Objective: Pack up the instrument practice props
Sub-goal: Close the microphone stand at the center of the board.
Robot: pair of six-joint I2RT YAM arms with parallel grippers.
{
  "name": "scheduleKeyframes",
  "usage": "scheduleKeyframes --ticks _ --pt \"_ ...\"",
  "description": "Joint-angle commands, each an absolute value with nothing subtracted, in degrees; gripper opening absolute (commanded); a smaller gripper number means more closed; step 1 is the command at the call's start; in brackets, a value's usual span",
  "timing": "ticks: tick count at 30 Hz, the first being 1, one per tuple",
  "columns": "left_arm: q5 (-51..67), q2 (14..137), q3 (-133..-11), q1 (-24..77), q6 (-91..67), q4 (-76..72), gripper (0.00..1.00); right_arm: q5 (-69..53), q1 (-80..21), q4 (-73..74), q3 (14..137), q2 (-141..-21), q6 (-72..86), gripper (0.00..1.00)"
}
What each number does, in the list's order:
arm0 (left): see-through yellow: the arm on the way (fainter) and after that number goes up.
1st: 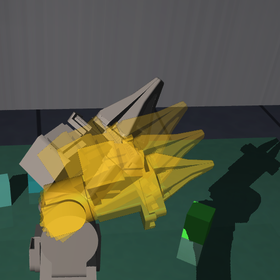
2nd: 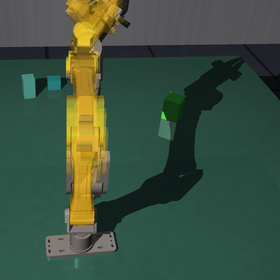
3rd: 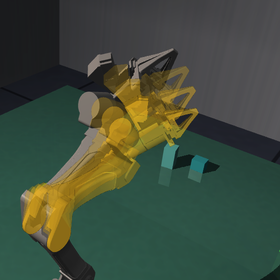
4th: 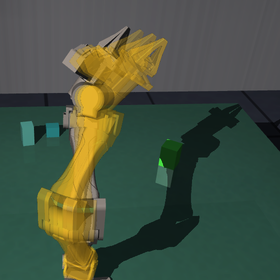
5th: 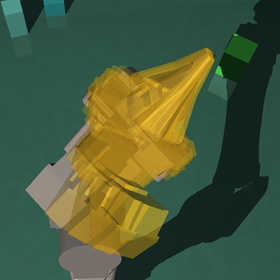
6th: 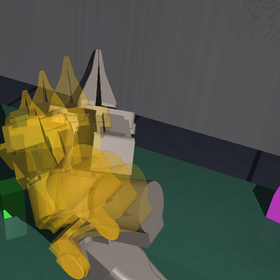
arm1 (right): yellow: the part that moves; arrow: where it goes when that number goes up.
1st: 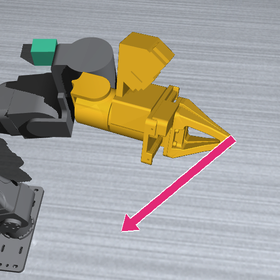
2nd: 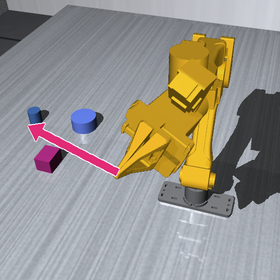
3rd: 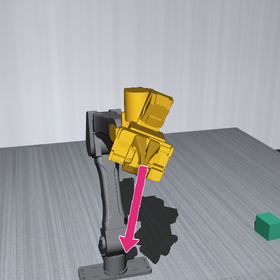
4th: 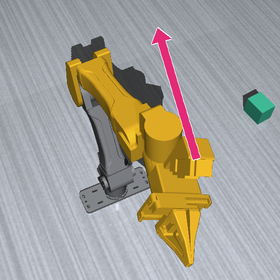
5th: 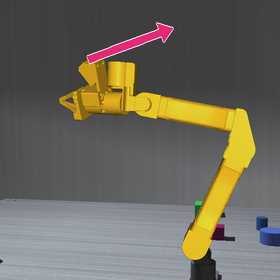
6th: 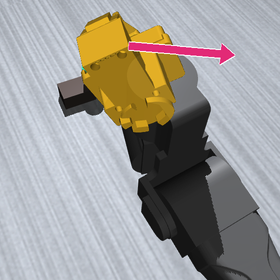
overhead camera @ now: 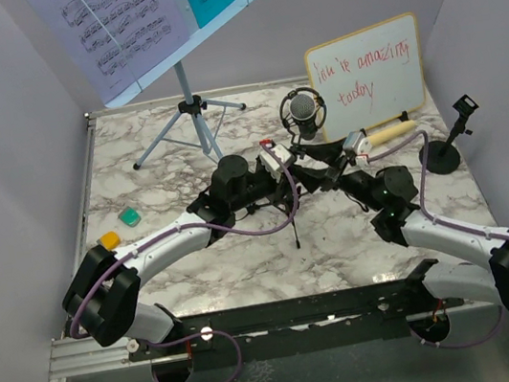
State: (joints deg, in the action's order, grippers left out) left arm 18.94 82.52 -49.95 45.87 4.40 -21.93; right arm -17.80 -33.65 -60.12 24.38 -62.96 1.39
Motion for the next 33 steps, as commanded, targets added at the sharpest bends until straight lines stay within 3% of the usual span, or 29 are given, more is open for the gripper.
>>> scheduleKeyframes --ticks 1,7,12,14,23,28,33 --pt "22.05 79.94 -48.89 46.25 5.35 -24.51 0.0 -18.13 -33.72 -62.07 26.98 -64.75 6.37 0.54" --pt "22.31 79.59 -48.71 46.3 5.34 -24.77 0.0 -19.68 -33.73 -62.74 28.36 -65.8 9.17 0.45" --pt "21.85 79.28 -48.53 46.32 5.67 -24.79 0.0 -19.89 -33.75 -60.63 28.37 -65.68 8.04 0.11" --pt "21.33 78.69 -48.39 46.27 6.06 -24.79 0.05 -19.99 -33.75 -59.89 28.22 -65.47 7.25 0.01" --pt "15.92 72.48 -46.67 46.28 9.78 -24.17 0.49 -21.07 -33.75 -57.73 27.51 -64.77 5.37 0.01" --pt "12.56 69.1 -46.84 46.16 12.39 -21.4 0.63 -21.34 -33.73 -59.51 25.75 -64.93 5.26 0.01" --pt "8.75 64.64 -47.51 46.14 14.99 -18.13 0.69 -22.72 -33.79 -61.04 24.6 -65.04 4.95 0.01"
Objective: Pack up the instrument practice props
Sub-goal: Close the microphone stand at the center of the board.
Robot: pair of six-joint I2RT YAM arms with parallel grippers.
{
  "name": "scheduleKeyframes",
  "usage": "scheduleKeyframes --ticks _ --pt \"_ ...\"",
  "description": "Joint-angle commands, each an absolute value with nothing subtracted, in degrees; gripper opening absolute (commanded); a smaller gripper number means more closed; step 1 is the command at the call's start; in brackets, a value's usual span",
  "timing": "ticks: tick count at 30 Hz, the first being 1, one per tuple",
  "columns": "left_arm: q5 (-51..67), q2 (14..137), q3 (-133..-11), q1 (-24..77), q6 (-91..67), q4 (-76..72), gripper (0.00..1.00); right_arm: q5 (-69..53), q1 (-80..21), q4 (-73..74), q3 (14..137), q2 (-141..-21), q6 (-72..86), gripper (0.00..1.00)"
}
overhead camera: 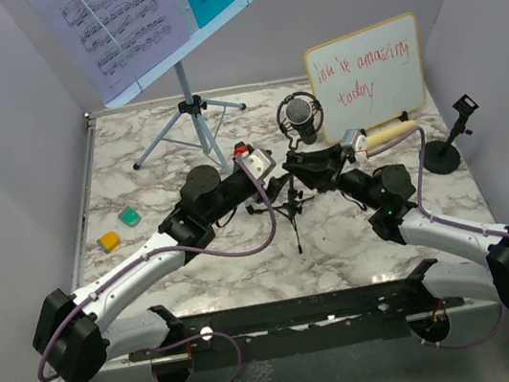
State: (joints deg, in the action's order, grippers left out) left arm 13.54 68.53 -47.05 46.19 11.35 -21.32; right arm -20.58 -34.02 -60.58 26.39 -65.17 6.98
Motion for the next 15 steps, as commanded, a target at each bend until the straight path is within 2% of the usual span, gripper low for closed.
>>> scheduleKeyframes --ticks 1,7,15 --pt "7.75 63.52 -47.47 46.14 15.35 -17.84 0.7 -22.99 -33.76 -61.08 24.42 -65.1 4.86 0.0" --pt "0.97 54.61 -46.5 46.14 15.97 -16.4 0.74 -24.23 -33.76 -63.92 22.05 -65.99 4.83 0.0" --pt "-5.17 47.41 -41.67 46.14 8.97 -21.88 0.76 -25.58 -33.75 -66.71 19.41 -66.51 4.42 0.01"
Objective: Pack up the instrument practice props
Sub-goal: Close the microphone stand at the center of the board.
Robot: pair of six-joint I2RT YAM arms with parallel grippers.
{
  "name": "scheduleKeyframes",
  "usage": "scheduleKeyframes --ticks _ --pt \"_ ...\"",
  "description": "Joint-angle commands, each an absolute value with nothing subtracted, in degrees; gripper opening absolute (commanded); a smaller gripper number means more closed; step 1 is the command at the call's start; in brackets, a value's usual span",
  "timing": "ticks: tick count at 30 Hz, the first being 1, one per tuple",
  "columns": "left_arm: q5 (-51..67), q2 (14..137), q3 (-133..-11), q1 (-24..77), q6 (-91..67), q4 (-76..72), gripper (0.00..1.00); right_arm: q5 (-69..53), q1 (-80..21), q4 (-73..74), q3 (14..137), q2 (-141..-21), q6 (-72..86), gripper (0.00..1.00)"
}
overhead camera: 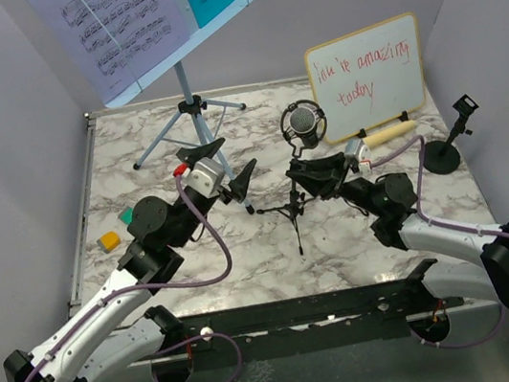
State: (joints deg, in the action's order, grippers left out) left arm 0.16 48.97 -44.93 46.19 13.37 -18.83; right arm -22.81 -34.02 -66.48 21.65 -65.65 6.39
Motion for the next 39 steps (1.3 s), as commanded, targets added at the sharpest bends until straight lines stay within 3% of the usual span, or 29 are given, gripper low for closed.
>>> scheduleKeyframes --ticks 1,11,27,39 --pt "-5.6 47.38 -41.19 46.14 7.71 -23.0 0.76 -25.62 -33.75 -66.75 19.22 -66.67 4.17 0.01" --pt "-8.02 50.15 -41.2 46.21 -1.9 -24.72 0.78 -27.33 -33.74 -71.05 16.61 -69.34 3.77 0.0" --pt "-2.07 52.8 -41.77 46.29 -2.61 -24.78 0.79 -28.56 -33.79 -67.72 18.1 -73.27 2.37 0.01" --pt "-0.62 54.38 -41.98 46.56 -2.64 -24.7 0.79 -28.88 -33.71 -75.31 14.77 -78.7 2.26 0.0"
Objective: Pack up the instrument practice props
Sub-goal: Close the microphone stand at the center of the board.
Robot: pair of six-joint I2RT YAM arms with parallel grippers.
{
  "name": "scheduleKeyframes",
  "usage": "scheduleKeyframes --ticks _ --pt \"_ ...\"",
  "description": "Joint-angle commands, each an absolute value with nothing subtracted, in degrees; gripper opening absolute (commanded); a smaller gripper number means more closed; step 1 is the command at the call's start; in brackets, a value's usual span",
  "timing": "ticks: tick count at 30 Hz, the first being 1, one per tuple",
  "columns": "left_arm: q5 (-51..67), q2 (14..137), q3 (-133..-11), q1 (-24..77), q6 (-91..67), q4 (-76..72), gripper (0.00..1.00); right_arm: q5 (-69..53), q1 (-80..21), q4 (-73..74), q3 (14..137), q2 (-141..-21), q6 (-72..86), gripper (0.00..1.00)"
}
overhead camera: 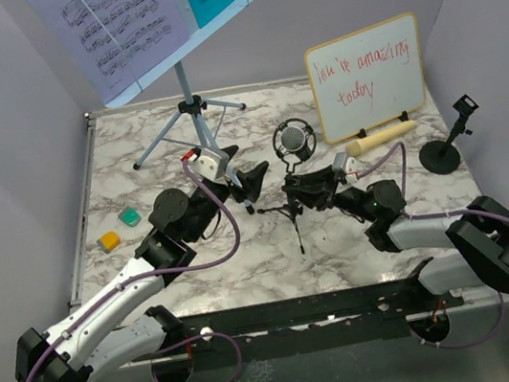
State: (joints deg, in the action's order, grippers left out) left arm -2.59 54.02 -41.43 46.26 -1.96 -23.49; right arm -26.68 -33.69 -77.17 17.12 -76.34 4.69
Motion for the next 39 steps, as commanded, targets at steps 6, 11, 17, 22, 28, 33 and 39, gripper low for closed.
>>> scheduleKeyframes --ticks 6,11,17,22,28,33,39 --pt "-0.26 54.89 -41.96 46.66 -2.72 -24.7 0.79 -28.42 -33.75 -79.11 12.92 -82.01 1.89 0.0" --pt "-0.13 55.19 -41.95 46.75 -2.71 -24.7 0.79 -27.59 -33.75 -82.15 11.85 -85.5 1.33 0.01" --pt "-0.07 56.05 -41.93 46.99 -3.14 -24.74 0.79 -27.11 -33.74 -85.52 11.0 -88.77 1.49 0.05" --pt "1.3 57.67 -42.1 47.58 -3.93 -24.79 0.79 -26.3 -33.75 -85.07 10.74 -88.72 0.73 0.12" --pt "2.0 59.99 -42.21 48.72 -5.07 -25.04 0.79 -26.24 -33.79 -81.81 10.79 -85.0 0.89 0.34" --pt "1.93 61.38 -42.19 49.51 -5.86 -25.22 0.79 -24.45 -33.75 -76.84 10.6 -80.87 0.54 0.48" --pt "1.48 62.37 -42.03 50.25 -6.4 -25.49 0.79 -20.52 -33.79 -70.74 9.36 -74.09 0.48 0.55"
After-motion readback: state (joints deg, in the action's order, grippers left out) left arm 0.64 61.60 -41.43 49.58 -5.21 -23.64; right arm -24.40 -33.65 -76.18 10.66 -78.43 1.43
